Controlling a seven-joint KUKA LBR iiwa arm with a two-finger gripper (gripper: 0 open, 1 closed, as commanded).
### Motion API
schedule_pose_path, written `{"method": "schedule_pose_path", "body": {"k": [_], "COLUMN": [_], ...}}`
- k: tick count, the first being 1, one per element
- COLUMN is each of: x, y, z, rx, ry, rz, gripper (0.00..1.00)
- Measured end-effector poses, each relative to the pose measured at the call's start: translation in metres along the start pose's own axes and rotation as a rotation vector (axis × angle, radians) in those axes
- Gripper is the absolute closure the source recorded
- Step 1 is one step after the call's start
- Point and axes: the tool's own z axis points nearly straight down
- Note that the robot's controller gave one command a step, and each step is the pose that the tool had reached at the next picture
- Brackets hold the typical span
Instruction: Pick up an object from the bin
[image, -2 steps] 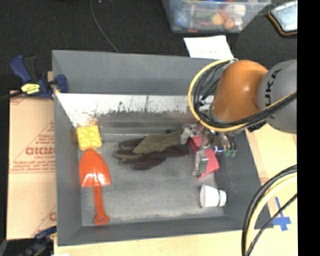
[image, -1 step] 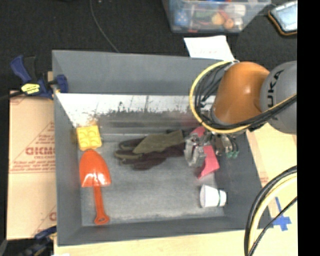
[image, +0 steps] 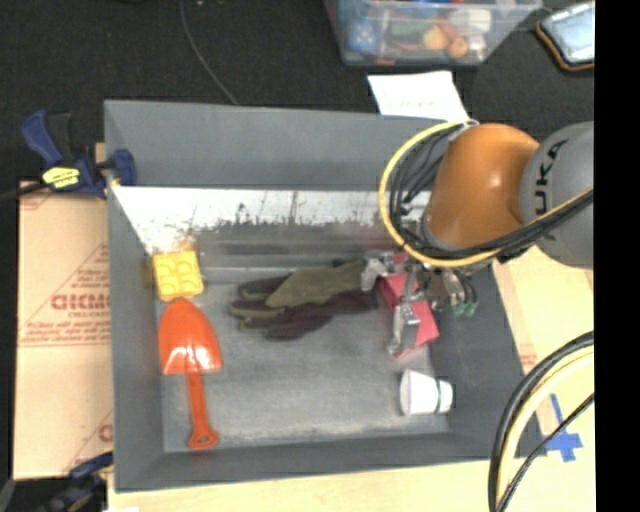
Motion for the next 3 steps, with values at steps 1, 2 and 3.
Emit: {"method": "schedule_pose_path", "body": {"k": [1,2,3], "x": [0.000,-0.022,-0.018], "y": [0.000,0.012,0.009], "z": [0.000,0.030,0.053], "rx": [0.000,0.000,0.003], "ry": [0.000,-0.006,-0.005], "rz": [0.000,-0.010,-0.076], "gripper": [0.00,0.00,0.00]}}
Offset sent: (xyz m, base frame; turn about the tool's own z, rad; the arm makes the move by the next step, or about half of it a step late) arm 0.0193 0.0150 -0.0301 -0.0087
